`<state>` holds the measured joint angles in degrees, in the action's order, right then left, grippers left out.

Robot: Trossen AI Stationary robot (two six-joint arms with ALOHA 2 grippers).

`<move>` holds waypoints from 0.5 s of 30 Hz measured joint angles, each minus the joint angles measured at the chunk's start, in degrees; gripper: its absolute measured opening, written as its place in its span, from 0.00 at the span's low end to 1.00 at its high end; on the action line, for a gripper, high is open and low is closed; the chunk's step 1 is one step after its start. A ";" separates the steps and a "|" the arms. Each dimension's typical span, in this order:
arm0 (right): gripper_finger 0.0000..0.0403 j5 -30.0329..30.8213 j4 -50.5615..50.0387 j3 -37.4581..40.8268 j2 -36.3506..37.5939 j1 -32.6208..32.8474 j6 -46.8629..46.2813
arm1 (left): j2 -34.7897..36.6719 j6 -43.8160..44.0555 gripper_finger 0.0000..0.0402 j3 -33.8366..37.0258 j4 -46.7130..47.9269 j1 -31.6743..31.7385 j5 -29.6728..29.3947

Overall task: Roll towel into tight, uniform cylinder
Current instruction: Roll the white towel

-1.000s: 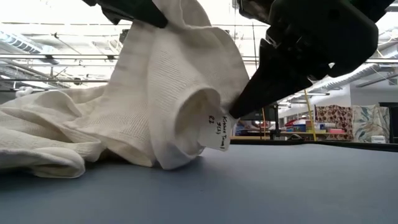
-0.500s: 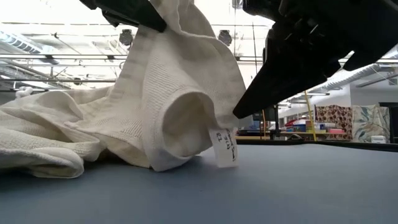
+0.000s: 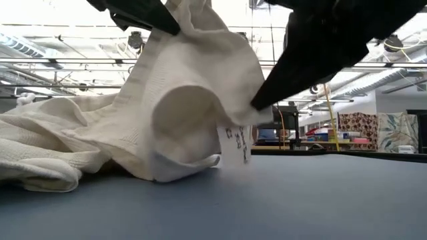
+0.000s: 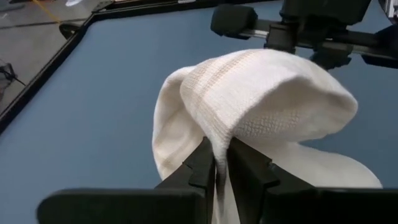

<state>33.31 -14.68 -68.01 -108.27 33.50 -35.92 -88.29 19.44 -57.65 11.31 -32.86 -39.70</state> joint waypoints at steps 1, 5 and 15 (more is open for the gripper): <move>0.01 0.23 0.00 0.00 0.20 0.00 0.06 | 0.00 0.68 0.12 0.00 0.10 0.00 0.04; 0.01 1.06 -0.75 0.00 0.50 0.00 0.12 | 0.02 3.07 0.15 -0.02 1.75 -0.34 2.70; 0.00 1.10 -4.55 0.00 0.51 0.00 -3.86 | -2.50 19.65 0.39 -0.02 11.78 -6.57 4.93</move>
<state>34.41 -19.22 -68.01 -107.77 33.50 -39.79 -90.79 39.09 -57.67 23.09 -39.44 -34.77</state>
